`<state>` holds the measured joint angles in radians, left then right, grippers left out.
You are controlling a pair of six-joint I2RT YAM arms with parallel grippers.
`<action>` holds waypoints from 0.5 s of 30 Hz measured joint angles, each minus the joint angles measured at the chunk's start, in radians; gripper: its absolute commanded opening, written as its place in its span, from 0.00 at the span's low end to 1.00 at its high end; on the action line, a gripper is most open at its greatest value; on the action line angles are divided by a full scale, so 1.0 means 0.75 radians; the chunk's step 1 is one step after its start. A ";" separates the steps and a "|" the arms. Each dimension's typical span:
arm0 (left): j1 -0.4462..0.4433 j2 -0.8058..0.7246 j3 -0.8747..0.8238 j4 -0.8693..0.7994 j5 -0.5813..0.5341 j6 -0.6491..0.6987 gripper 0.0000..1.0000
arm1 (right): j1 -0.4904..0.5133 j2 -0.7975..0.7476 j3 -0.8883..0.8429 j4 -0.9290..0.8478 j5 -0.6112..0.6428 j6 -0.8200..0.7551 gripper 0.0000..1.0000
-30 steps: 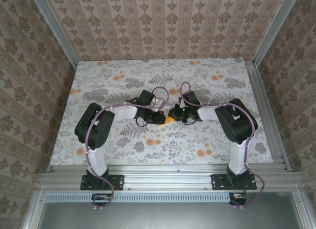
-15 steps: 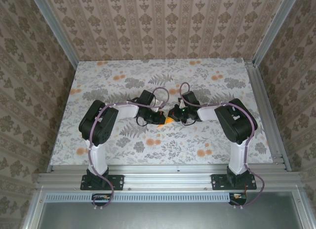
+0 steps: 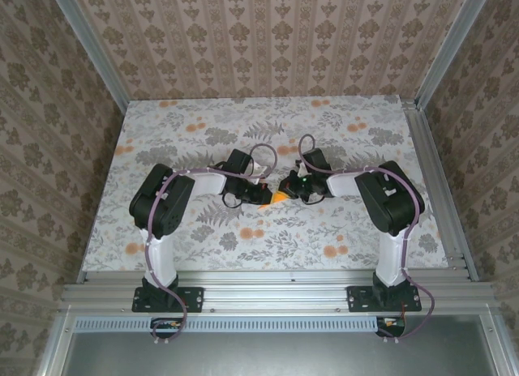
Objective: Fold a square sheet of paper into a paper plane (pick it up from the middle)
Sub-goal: Fold the wing for the fifth time at the center of the table.
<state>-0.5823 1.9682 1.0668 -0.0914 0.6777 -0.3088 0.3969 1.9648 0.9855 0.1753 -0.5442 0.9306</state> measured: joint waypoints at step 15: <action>0.004 -0.016 -0.050 0.075 0.011 0.022 0.00 | -0.131 0.010 0.019 -0.035 -0.045 -0.027 0.00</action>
<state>-0.5797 1.9564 1.0294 -0.0349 0.6861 -0.2924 0.2989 1.9724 1.0000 0.1490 -0.5777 0.9104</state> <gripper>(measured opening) 0.048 0.068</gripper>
